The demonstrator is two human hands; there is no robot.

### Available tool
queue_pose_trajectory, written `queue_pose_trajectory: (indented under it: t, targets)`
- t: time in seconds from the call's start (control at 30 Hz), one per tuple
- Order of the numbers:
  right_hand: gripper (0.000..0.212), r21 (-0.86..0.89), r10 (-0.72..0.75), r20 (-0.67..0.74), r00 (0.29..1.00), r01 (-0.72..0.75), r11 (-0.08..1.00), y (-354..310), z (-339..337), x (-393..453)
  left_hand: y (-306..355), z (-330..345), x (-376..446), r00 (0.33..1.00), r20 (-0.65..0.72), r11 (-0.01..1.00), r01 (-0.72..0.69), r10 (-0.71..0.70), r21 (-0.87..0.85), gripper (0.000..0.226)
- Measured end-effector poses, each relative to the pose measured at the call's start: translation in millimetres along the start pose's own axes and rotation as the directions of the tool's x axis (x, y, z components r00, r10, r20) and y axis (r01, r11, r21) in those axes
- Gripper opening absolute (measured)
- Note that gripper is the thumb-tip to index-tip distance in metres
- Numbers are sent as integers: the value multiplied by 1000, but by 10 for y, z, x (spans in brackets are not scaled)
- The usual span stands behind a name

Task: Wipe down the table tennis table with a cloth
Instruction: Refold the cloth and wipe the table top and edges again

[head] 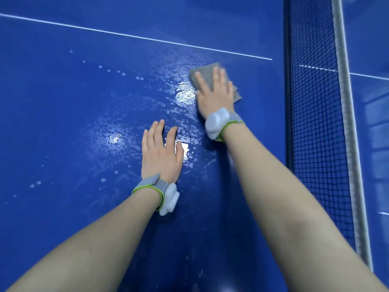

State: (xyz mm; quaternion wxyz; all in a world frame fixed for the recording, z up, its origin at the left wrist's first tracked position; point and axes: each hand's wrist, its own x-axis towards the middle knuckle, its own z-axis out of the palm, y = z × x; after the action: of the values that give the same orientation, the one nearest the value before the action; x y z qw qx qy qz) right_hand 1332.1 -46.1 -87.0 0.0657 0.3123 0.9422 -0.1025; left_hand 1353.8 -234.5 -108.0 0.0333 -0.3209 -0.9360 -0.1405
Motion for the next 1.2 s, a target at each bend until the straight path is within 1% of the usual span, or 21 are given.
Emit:
queue_pose_trajectory:
  t: [0.07, 0.1, 0.13, 0.17, 0.23, 0.27, 0.3, 0.37, 0.43, 0.5, 0.6, 0.63, 0.67, 0.7, 0.73, 0.8, 0.87, 0.97, 1.1, 1.17, 1.2]
  targets:
    - [51, 13, -178, 53, 983, 177, 984, -179, 30, -173, 4, -29, -6, 1000, 11, 999, 15, -15, -45, 40]
    - [50, 15, -237, 68, 969, 236, 972, -171, 36, -222, 0, -47, -5, 1000, 21, 997, 23, -22, -80, 41]
    - [49, 17, -251, 68, 966, 251, 968, -101, 34, -247, -5, -65, -11, 999, 32, 993, 28, -25, -117, 41]
    - [49, 19, -207, 48, 977, 206, 978, 0, 30, -242, -26, -88, -8, 999, 41, 989, 26, -20, -147, 41]
    - [49, 39, 35, -18, 999, -34, 999, 270, 45, -226, -66, -100, -9, 998, 55, 983, 0, 10, -185, 43]
    - [49, 68, 166, -39, 985, -163, 984, 377, 54, -244, -95, -108, -23, 997, 65, 981, -18, 31, -192, 43]
    - [49, 99, 253, -42, 966, -248, 964, 417, 57, -268, -130, -118, -37, 996, 75, 980, -31, 46, -196, 44]
    - [49, 111, 292, -30, 956, -287, 951, 333, 61, -337, -182, -137, -63, 994, 89, 978, -44, 64, -204, 44]
    - [50, 89, 200, -14, 980, -198, 976, 99, 99, -454, -210, -154, -87, 992, 107, 976, -40, 64, -215, 45]
    - [50, 57, 46, -13, 999, -45, 997, -154, 148, -616, -219, -173, -122, 990, 123, 975, -36, 65, -221, 44]
    - [49, 23, -200, 33, 979, 199, 980, -295, 172, -830, -284, -249, -250, 986, 137, 975, -67, 98, -211, 44]
    - [48, 25, -238, 51, 970, 237, 971, -215, 174, -827, -316, -253, -290, 982, 154, 975, -78, 111, -206, 45]
    - [48, 38, -227, 52, 972, 226, 973, -124, 154, -835, -358, -297, -357, 978, 172, 975, -81, 117, -205, 46]
    - [47, 48, -153, 33, 988, 151, 987, 22, 159, -818, -380, -299, -401, 974, 190, 976, -89, 128, -200, 46]
    - [47, 58, -36, 4, 999, 36, 998, 140, 159, -832, -417, -331, -456, 971, 202, 976, -90, 131, -197, 45]
    - [48, 69, 176, -27, 984, -174, 982, 304, 174, -888, -467, -369, -537, 968, 220, 976, -79, 124, -201, 42]
    - [49, 78, 223, -18, 975, -221, 972, 230, 192, -983, -495, -407, -599, 967, 227, 976, -71, 118, -205, 43]
    - [50, 80, 141, 3, 990, -141, 987, -55, 220, -1203, -476, -449, -655, 965, 243, 973, -39, 95, -228, 40]
    - [49, 64, -78, 27, 997, 76, 995, -405, 319, -1541, -511, -483, -722, 961, 258, 971, -37, 99, -235, 42]
    - [48, 50, -188, 58, 980, 185, 981, -395, 320, -1637, -531, -516, -795, 959, 270, 971, -23, 90, -240, 43]
    - [48, 40, -210, 71, 975, 207, 977, -323, 303, -1685, -528, -546, -854, 957, 275, 969, -17, 87, -247, 43]
